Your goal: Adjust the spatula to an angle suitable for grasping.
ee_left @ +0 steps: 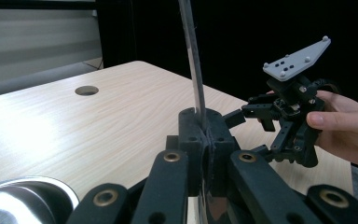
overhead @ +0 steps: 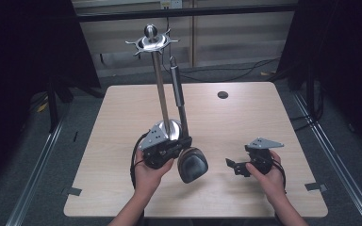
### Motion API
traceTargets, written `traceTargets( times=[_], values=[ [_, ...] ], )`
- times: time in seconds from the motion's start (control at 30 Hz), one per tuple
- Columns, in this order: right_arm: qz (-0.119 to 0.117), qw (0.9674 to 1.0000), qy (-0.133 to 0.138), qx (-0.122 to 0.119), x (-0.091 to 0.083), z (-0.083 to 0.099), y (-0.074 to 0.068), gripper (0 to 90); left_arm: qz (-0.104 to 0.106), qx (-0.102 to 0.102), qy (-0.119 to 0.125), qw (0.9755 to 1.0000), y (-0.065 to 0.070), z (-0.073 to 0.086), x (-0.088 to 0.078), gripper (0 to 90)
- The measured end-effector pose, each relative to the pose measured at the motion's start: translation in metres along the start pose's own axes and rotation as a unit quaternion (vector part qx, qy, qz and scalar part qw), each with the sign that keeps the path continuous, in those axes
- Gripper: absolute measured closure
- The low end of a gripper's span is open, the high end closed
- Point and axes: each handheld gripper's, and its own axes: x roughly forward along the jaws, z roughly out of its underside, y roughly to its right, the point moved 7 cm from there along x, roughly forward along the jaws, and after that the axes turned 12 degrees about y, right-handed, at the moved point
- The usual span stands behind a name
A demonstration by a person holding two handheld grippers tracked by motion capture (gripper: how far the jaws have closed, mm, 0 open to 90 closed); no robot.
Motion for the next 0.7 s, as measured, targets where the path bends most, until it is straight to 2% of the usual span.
traceTargets(
  times=[0.03, 0.3, 0.43, 0.57, 0.7],
  values=[
    [0.0, 1.0, 0.0, 0.001, 0.0, 0.0, 0.0, 3.3, -0.004, -0.002, 0.007, 1.0, -0.001, -0.001, 0.0, 87.9],
    [0.0, 1.0, 0.002, 0.0, 0.0, -0.001, 0.0, 3.3, -0.017, 0.003, 0.014, 0.9998, -0.01, -0.008, -0.006, 87.8],
    [0.0, 1.0, 0.004, -0.001, 0.0, -0.001, 0.0, 3.4, -0.017, -0.003, 0.02, 0.9997, -0.012, -0.01, -0.006, 87.8],
    [-0.002, 1.0, 0.003, 0.0, -0.001, -0.001, -0.001, 3.4, -0.021, 0.003, 0.017, 0.9996, -0.016, -0.011, -0.006, 87.8],
    [-0.001, 1.0, 0.003, 0.0, -0.001, -0.002, -0.001, 3.4, -0.022, -0.002, 0.019, 0.9996, -0.017, -0.01, -0.005, 87.8]
  ],
)
